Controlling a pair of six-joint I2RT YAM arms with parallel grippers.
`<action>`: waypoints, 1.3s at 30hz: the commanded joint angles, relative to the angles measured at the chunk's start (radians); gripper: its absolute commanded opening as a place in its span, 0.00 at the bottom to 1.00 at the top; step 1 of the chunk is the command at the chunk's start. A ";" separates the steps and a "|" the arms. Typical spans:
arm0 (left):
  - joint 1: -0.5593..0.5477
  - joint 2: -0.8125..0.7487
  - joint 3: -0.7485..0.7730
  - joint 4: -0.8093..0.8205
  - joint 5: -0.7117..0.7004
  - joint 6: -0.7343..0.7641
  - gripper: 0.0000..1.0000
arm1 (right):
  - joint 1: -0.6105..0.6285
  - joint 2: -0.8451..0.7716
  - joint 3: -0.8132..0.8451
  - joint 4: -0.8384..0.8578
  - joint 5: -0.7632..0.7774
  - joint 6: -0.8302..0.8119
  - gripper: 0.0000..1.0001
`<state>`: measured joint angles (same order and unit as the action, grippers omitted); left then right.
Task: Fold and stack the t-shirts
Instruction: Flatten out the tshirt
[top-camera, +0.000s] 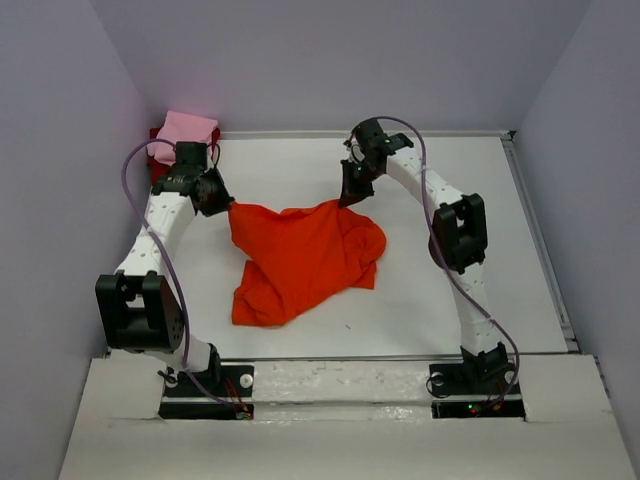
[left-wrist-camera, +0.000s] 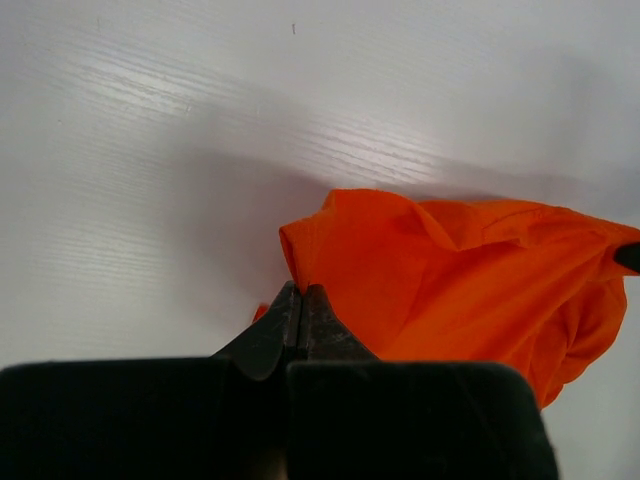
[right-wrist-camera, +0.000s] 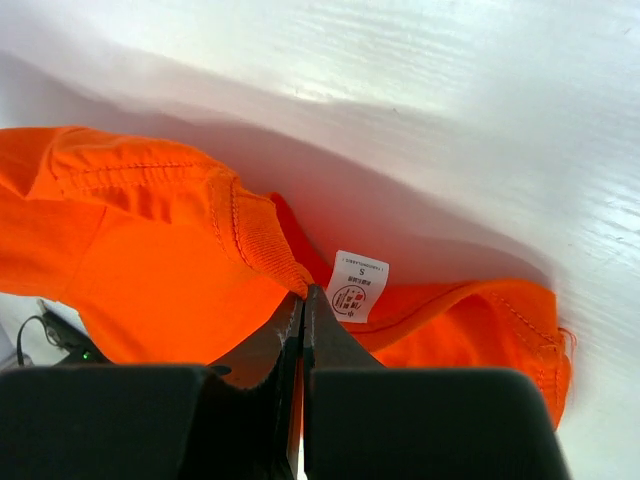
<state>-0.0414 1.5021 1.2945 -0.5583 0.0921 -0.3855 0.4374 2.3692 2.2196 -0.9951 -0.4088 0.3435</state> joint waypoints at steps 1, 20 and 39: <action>0.008 -0.039 0.038 -0.003 -0.008 0.014 0.00 | -0.011 -0.145 0.031 0.115 0.050 -0.012 0.00; 0.023 -0.370 0.086 0.058 -0.008 -0.090 0.00 | -0.011 -0.816 -0.307 0.248 0.068 0.006 0.00; 0.023 -0.853 0.141 0.010 0.183 -0.253 0.00 | -0.011 -1.406 -0.592 0.194 -0.044 0.215 0.00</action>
<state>-0.0242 0.6411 1.2675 -0.4828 0.2775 -0.6952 0.4324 1.0298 1.6455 -0.8330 -0.3882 0.4664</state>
